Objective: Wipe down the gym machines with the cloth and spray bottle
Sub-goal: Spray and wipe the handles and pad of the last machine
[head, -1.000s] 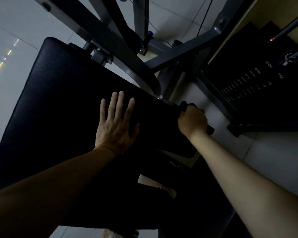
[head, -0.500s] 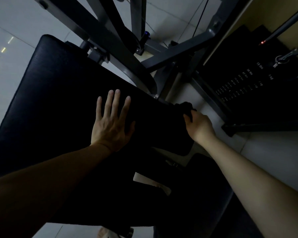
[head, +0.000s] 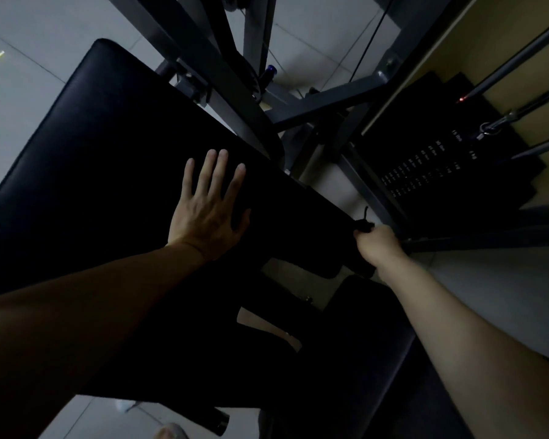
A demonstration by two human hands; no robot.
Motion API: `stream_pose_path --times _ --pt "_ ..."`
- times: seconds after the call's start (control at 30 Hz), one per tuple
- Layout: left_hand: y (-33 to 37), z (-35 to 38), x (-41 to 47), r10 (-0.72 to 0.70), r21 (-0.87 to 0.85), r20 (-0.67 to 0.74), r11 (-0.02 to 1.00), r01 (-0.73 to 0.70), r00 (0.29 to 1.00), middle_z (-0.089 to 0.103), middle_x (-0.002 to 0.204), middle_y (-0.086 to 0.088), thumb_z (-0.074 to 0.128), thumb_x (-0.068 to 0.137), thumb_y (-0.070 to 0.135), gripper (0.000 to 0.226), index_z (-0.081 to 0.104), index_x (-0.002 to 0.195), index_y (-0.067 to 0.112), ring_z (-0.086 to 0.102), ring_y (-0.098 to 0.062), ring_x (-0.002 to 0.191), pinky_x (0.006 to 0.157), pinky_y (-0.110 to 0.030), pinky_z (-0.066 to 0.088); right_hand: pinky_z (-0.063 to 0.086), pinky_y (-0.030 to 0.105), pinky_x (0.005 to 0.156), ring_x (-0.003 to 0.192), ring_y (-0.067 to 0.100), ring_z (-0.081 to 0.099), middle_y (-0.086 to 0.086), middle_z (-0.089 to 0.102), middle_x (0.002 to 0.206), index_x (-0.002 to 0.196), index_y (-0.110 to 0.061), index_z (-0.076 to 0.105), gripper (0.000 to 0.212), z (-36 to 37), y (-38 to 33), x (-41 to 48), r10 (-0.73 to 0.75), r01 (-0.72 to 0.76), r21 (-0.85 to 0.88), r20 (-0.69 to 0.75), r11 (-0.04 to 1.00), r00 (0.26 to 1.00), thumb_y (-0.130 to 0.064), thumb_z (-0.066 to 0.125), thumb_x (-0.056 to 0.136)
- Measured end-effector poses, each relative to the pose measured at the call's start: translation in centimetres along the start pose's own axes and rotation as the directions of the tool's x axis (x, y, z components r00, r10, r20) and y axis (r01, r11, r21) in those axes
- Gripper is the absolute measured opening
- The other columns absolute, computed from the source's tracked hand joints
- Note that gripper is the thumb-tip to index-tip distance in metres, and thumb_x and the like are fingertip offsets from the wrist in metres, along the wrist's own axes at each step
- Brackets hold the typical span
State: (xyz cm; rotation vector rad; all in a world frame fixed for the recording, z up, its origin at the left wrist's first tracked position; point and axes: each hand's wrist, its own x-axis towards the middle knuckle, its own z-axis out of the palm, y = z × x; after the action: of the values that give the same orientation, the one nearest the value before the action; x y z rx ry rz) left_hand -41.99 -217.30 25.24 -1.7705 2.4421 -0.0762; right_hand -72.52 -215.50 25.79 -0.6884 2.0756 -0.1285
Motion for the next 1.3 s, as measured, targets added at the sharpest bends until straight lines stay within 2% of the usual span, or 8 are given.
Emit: stream_pose_path --times 0.2,0.3,0.43,0.57,0.7,0.9,1.07,1.3 --pt "0.5 -0.9 -0.5 -0.026 0.046 0.055 0.999 0.024 0.998 0.007 0.167 -0.021 0.027 0.098 0.059 0.078 0.016 0.161 0.015 0.003 -0.036 0.155 0.123 -0.058 0.006 0.045 0.025 0.064 0.079 0.013 0.057 -0.003 0.059 0.089 0.111 -0.018 0.059 0.014 0.2 -1.3 -9.0 -0.188 0.159 0.181 0.155 0.971 0.970 -0.026 0.056 0.100" --pt "1.5 -4.5 -1.4 -0.008 0.050 0.176 0.999 -0.001 0.984 0.011 0.167 -0.019 0.039 0.096 0.059 0.080 0.021 0.159 0.014 0.005 -0.034 0.155 0.124 -0.056 0.004 0.052 0.033 0.091 0.099 0.016 0.063 0.002 0.067 0.109 0.128 -0.014 0.062 0.038 -0.8 -1.3 -14.2 -0.263 0.205 0.229 0.258 0.951 0.930 -0.039 0.057 0.099" --pt "5.0 -12.2 -8.1 0.006 -0.244 0.188 0.969 0.041 0.982 0.055 0.140 -0.005 0.052 0.087 0.053 0.055 0.055 0.135 0.026 0.044 -0.025 0.138 0.122 -0.048 0.018 0.047 0.042 0.107 0.117 0.022 0.063 0.005 0.067 0.127 0.133 -0.017 0.062 0.047 -2.4 -1.3 -20.2 -0.277 0.081 0.405 0.452 0.911 0.848 -0.048 0.058 0.097" --pt "6.0 -19.4 -15.3 -0.047 -0.842 0.424 0.347 0.413 0.905 0.069 0.109 0.005 0.062 0.083 0.031 0.038 0.063 0.120 0.025 0.067 -0.013 0.102 0.095 -0.037 0.055 0.040 0.048 0.113 0.124 0.030 0.060 0.012 0.064 0.133 0.136 -0.018 0.060 0.054 -3.9 -0.9 -25.3 -0.273 -0.120 0.484 0.663 0.867 0.697 -0.053 0.057 0.096" --pt "2.6 -24.3 -20.0 0.094 -0.852 0.507 -0.094 0.515 0.857 0.072 0.115 -0.010 0.075 0.089 0.023 0.038 0.064 0.125 0.016 0.069 -0.024 0.101 0.089 -0.037 0.057 0.038 0.047 0.114 0.128 0.031 0.057 0.015 0.061 0.137 0.136 -0.016 0.061 0.053 -4.8 -0.9 -31.5 -0.318 -0.116 0.473 0.736 0.874 0.598 -0.052 0.050 0.100" --pt "-2.2 -26.9 -26.6 0.149 -0.860 0.480 -0.111 0.497 0.864 0.062 0.078 -0.003 0.074 0.090 0.022 0.019 0.061 0.078 0.016 0.061 -0.014 0.074 0.069 -0.025 0.048 0.042 0.045 0.110 0.125 0.027 0.060 0.012 0.065 0.131 0.125 -0.017 0.070 0.044 -4.3 1.1 -38.8 -0.393 0.015 0.473 0.714 0.881 0.580 -0.047 0.048 0.100" --pt "-4.9 -27.8 -32.5 0.124 -0.859 0.431 -0.247 0.448 0.894 0.064 0.089 -0.007 0.072 0.092 0.033 0.022 0.061 0.084 0.016 0.064 -0.022 0.085 0.078 -0.033 0.051 0.056 0.043 0.089 0.111 0.029 0.067 0.019 0.067 0.124 0.126 -0.005 0.065 0.041 -0.6 4.6 -43.2 -0.399 0.097 0.465 0.612 0.880 0.683 -0.018 0.072 0.087" --pt "-9.2 -30.2 -39.3 0.033 -0.925 0.372 -0.061 0.374 0.927 0.074 0.104 -0.010 0.086 0.078 0.025 0.039 0.063 0.108 0.014 0.074 -0.026 0.093 0.080 -0.040 0.061 0.054 0.050 0.097 0.106 0.028 0.068 0.008 0.074 0.097 0.113 -0.011 0.070 0.031 4.5 8.1 -50.3 -0.385 0.035 0.750 0.299 0.660 0.873 -0.034 0.068 0.093"
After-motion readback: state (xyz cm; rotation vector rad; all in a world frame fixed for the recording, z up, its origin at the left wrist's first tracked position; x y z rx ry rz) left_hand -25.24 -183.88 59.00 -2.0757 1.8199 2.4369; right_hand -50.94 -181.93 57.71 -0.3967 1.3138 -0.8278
